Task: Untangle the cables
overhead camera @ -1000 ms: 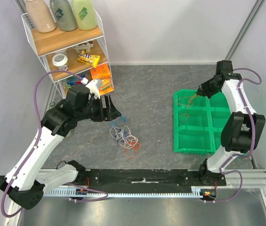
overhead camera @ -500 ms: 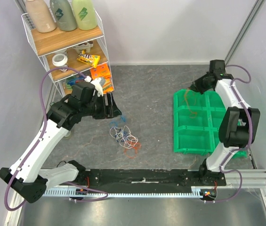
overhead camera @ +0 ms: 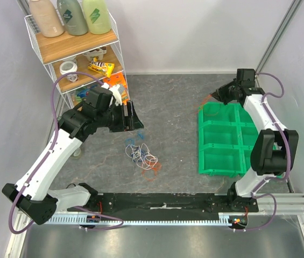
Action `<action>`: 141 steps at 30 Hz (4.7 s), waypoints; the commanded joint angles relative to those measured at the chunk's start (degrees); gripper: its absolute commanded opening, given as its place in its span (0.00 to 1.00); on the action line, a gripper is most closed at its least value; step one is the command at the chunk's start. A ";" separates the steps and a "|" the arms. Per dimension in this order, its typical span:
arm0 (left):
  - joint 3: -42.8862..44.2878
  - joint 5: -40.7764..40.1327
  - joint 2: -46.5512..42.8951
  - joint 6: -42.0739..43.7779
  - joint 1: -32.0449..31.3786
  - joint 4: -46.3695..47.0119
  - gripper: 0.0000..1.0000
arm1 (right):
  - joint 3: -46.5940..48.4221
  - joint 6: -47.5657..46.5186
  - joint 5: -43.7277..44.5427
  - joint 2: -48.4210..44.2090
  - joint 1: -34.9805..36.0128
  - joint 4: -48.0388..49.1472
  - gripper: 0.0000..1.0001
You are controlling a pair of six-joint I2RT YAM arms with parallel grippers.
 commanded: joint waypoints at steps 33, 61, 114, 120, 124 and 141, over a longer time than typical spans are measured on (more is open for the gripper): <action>3.09 -2.59 -0.65 2.44 0.11 -4.01 0.77 | -4.53 -27.16 23.11 -0.36 -0.35 -4.93 0.00; -24.93 9.54 7.70 -8.11 0.11 13.29 0.81 | -13.99 -53.01 3.12 -17.04 34.16 -5.58 0.73; -25.48 -14.16 2.01 -4.86 6.87 11.29 0.02 | -31.76 -48.89 44.04 -26.27 56.61 14.57 0.00; -23.99 -22.35 -6.44 -6.26 7.67 6.98 0.02 | -30.18 -47.04 42.63 -23.81 54.32 13.52 0.00; -21.61 -26.48 -8.81 -7.06 7.84 4.61 0.02 | -29.92 -46.24 37.91 -24.24 51.25 12.99 0.00; -20.55 -8.13 -0.72 -0.99 7.67 5.30 0.94 | -20.25 -48.18 -13.79 -11.42 40.87 14.31 0.00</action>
